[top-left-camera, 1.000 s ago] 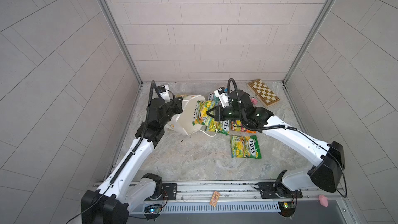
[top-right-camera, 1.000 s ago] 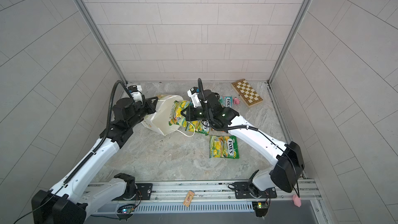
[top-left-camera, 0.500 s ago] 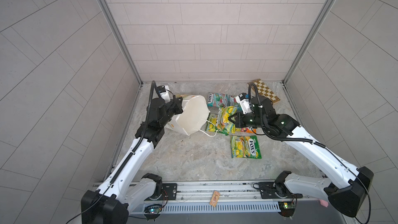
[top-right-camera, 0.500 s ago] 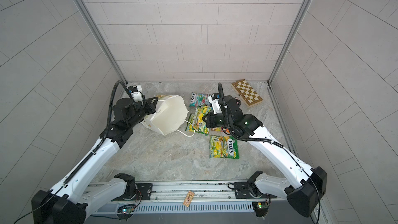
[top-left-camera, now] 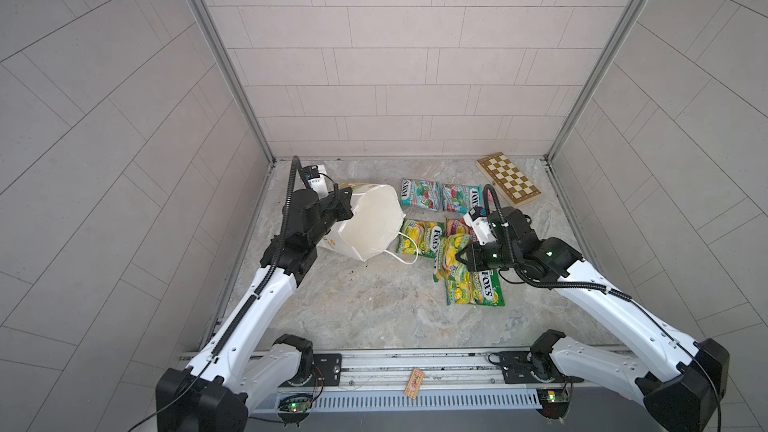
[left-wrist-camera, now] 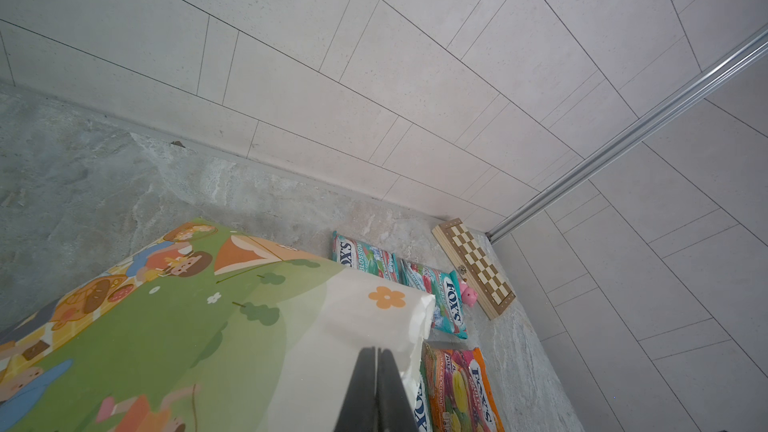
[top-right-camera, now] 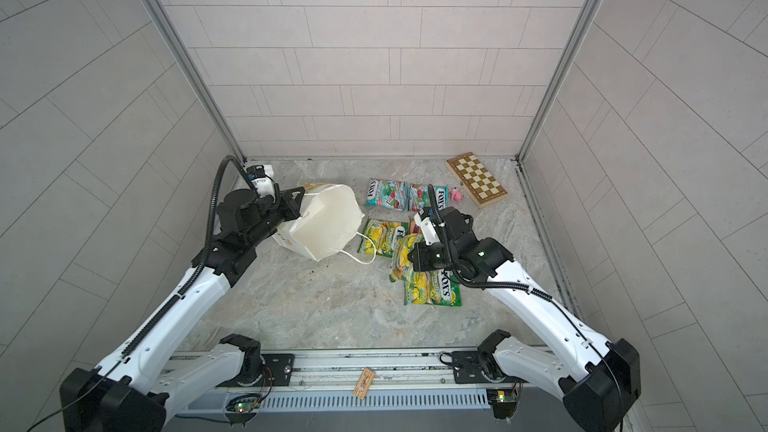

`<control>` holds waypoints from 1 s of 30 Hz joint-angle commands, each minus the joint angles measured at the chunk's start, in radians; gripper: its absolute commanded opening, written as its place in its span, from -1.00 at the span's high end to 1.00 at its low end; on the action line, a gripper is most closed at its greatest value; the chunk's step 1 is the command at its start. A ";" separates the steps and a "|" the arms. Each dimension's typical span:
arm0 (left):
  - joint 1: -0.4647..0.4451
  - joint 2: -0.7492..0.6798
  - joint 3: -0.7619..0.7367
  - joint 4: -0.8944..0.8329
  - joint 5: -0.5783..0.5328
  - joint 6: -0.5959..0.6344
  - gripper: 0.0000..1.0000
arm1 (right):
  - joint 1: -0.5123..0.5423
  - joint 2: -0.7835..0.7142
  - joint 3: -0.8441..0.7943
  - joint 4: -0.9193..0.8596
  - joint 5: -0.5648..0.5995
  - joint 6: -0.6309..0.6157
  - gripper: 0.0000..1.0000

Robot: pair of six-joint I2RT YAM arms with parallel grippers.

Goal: Take the snacks out of the paper bag
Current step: 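Carry the green packet beside the other green packet nearer the robot and lower it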

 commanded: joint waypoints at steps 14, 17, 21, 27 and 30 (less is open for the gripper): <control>0.008 -0.022 0.032 -0.002 -0.004 0.015 1.00 | 0.064 0.221 -0.122 0.442 -0.231 0.180 1.00; 0.008 -0.021 0.033 -0.003 -0.004 0.015 1.00 | 0.083 0.263 -0.122 0.480 -0.242 0.189 1.00; 0.008 -0.022 0.032 -0.004 -0.004 0.016 1.00 | 0.088 0.323 -0.121 0.515 -0.277 0.190 1.00; 0.007 -0.021 0.032 -0.003 -0.003 0.016 1.00 | 0.088 0.402 -0.129 0.520 -0.279 0.171 1.00; 0.007 -0.022 0.032 -0.003 -0.003 0.016 1.00 | 0.088 0.419 -0.137 0.513 -0.264 0.162 1.00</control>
